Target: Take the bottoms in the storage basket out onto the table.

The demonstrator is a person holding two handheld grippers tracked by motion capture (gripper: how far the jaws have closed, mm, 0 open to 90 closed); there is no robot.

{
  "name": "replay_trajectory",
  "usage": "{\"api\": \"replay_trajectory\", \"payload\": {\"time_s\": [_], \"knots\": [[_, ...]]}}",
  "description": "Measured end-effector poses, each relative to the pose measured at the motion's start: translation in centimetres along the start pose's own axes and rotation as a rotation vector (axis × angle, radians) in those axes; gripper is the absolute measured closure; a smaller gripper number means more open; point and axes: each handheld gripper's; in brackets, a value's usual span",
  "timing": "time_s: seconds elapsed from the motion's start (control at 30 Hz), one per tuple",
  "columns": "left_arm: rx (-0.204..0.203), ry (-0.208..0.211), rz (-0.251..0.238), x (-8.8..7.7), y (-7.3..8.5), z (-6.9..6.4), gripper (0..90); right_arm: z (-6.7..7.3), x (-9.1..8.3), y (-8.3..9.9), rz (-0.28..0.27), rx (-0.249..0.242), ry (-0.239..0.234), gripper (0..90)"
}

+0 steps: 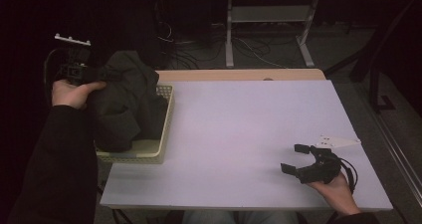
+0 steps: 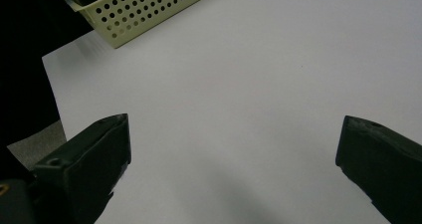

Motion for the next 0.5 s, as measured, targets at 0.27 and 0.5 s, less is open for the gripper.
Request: {"api": "replay_trajectory", "payload": {"time_s": [0.27, 0.5], "knots": [[0.052, 0.023, 0.017, -0.8, -1.6, -1.1, 70.1, 0.0, 0.0, 0.0, -0.002, -0.001, 0.001, 0.5], [0.091, 0.069, 0.012, -1.5, -2.7, -2.1, 70.0, 0.0, -0.1, 0.0, 0.000, 0.000, -0.001, 0.5]]}}
Point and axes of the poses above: each handheld gripper's, and its own axes: x roughly forward along the jaws, y roughly out of its underside, z roughly to its left, and after that the axes turned 3 degrees about y, right-handed
